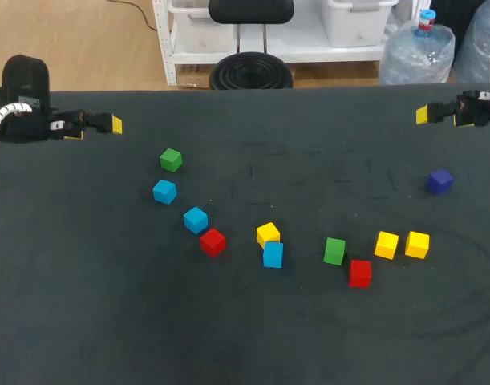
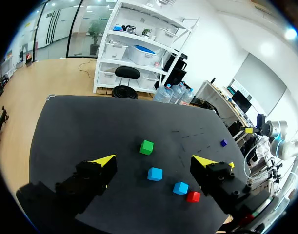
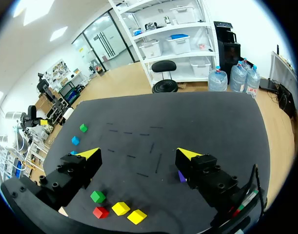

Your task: Place the blue cubes, place green cubes on the blue cubes, place the yellow cubes on the green cubes, then place the red cubes on the yellow cubes, and place purple cube on the red cubes.

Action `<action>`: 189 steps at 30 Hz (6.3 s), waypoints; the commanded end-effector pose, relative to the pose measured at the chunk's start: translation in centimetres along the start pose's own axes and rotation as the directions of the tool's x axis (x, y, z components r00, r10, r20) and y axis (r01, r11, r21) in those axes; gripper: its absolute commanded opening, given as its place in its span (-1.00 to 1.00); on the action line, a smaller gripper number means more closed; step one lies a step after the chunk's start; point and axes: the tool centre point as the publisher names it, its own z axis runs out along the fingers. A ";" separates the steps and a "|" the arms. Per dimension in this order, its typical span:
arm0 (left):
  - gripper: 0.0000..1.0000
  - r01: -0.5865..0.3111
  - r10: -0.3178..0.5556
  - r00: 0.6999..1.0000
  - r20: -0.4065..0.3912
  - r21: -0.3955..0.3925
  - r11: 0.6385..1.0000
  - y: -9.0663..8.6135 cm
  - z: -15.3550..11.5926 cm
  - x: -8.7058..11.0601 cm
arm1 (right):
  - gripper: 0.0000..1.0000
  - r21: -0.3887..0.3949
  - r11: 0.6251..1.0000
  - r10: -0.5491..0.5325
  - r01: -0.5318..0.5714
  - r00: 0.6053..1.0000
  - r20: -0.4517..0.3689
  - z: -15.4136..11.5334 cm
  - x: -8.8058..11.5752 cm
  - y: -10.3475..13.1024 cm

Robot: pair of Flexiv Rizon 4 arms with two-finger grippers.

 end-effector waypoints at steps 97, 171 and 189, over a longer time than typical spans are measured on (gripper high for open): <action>1.00 -0.301 0.222 0.940 -0.258 -0.327 0.896 -2.5 10.4 9.5 | 1.00 0.007 1.000 0.001 -0.001 1.000 0.001 0.0 0.0 0.1; 0.44 -0.379 0.327 0.909 -0.261 -0.184 0.907 0.7 14.0 9.6 | 1.00 0.007 1.000 0.001 -0.001 1.000 0.001 0.0 0.0 0.1; -0.33 -0.372 0.326 0.910 -0.255 -0.160 0.914 1.0 14.1 10.4 | 1.00 0.007 1.000 0.001 -0.001 1.000 0.001 0.0 0.0 0.1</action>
